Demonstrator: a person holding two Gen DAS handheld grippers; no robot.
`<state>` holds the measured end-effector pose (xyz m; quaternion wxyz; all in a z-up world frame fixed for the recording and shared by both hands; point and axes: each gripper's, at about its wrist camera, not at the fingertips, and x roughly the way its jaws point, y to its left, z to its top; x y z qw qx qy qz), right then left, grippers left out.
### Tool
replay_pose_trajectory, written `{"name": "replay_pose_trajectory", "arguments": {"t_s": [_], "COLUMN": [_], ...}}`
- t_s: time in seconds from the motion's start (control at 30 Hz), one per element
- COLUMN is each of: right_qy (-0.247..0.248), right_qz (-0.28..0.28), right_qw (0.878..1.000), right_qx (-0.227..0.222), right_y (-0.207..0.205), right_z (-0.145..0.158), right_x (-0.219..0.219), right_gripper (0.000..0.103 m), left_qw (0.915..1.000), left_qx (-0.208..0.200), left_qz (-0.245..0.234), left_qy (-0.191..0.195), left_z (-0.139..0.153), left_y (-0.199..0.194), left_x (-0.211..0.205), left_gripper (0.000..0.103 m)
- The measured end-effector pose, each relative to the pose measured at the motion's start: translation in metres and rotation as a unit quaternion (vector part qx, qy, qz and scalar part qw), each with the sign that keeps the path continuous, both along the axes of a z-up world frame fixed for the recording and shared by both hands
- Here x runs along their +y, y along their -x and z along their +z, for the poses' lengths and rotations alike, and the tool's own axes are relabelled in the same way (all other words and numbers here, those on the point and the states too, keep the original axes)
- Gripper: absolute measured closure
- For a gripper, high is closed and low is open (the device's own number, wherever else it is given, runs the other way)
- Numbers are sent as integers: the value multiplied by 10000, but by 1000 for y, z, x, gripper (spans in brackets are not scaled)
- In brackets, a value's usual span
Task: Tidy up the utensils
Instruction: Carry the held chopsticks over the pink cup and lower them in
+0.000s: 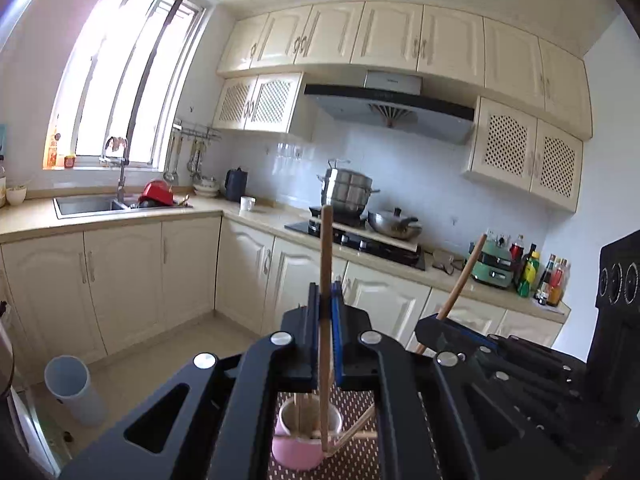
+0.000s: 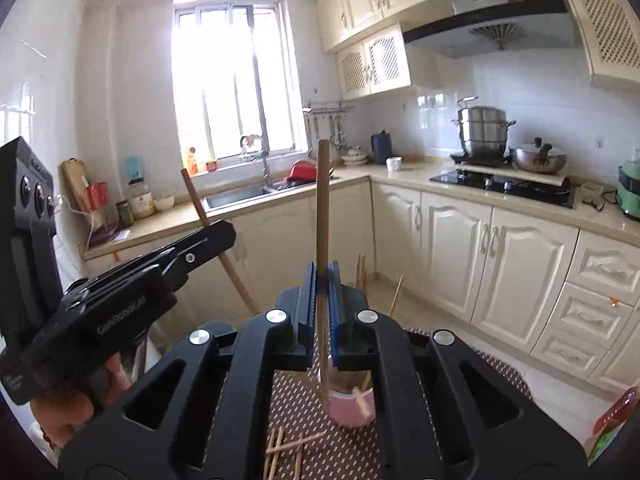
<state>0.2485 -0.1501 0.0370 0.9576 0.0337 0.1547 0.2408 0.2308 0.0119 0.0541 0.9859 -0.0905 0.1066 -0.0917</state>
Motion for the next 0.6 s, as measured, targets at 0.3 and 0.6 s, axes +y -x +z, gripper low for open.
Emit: {"name": "replay_pose_trajectory", "arguments": {"t_s": [0.3, 0.6], "right_qy": [-28, 324], "right_qz": [-230, -205], "right_qw": [9994, 9992], "right_qx": [-245, -135], "right_y": [-21, -27], "right_z": [-6, -38], "right_x": [1, 12], "right_gripper": [97, 97], "left_qw": [9993, 9986], "left_qx": [-152, 215], "left_qz": [307, 134], "left_qy": [-141, -465], "left_z": [-8, -43], "left_y": [-25, -41], "left_x": [-8, -20], "left_gripper": [97, 97]}}
